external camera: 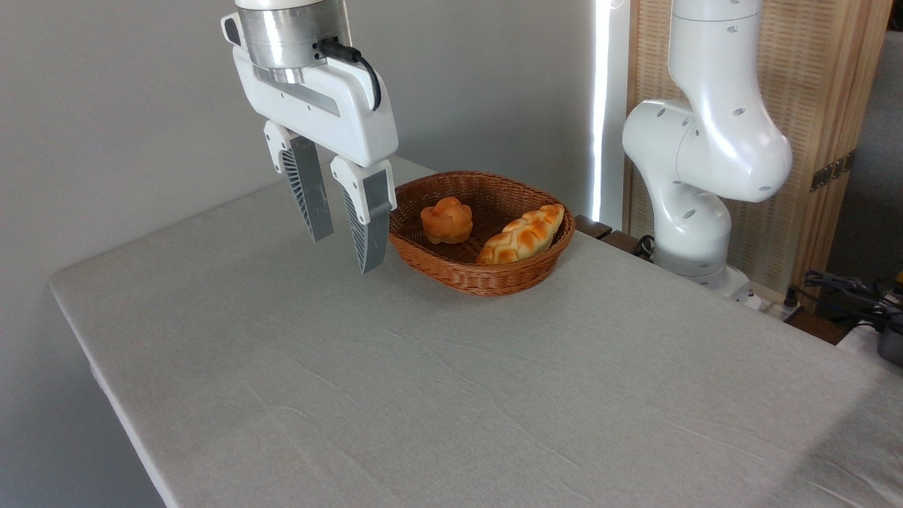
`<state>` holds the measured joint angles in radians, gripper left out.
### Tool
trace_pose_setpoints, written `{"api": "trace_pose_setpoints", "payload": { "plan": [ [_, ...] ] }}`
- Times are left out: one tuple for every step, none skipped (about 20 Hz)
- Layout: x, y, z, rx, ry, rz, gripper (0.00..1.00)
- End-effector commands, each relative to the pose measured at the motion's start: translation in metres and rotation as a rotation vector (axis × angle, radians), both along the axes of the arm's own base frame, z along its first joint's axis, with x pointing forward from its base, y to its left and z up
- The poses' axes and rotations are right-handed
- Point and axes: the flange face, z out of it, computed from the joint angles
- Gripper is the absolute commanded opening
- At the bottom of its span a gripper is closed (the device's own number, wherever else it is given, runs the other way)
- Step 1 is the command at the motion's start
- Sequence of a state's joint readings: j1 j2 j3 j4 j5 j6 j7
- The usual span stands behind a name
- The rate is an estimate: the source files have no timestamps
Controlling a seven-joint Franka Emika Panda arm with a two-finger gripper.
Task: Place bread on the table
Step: 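Move the open gripper down over the round orange bun in the basket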
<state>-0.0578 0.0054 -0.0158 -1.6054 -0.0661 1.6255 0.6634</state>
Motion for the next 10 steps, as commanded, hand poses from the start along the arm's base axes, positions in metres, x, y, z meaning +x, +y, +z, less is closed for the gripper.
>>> {"api": "trace_pose_setpoints", "payload": {
  "plan": [
    [-0.014,0.007,0.001,0.008,0.013,-0.002,1.00],
    [-0.013,0.011,0.003,-0.003,0.006,0.005,1.00],
    [-0.013,0.019,0.004,-0.004,0.002,0.017,1.00],
    [-0.013,0.013,0.003,0.000,0.005,0.011,1.00],
    [-0.013,0.012,0.001,0.000,0.009,0.011,1.00],
    [-0.014,0.012,-0.001,0.000,0.014,0.008,1.00],
    [-0.018,0.010,0.000,0.001,0.014,0.003,1.00],
    [-0.024,0.009,-0.001,0.000,0.017,-0.004,1.00],
    [-0.031,0.008,-0.005,-0.001,0.017,-0.008,1.00],
    [-0.041,0.004,-0.012,0.000,0.024,-0.014,1.00]
  ]
}}
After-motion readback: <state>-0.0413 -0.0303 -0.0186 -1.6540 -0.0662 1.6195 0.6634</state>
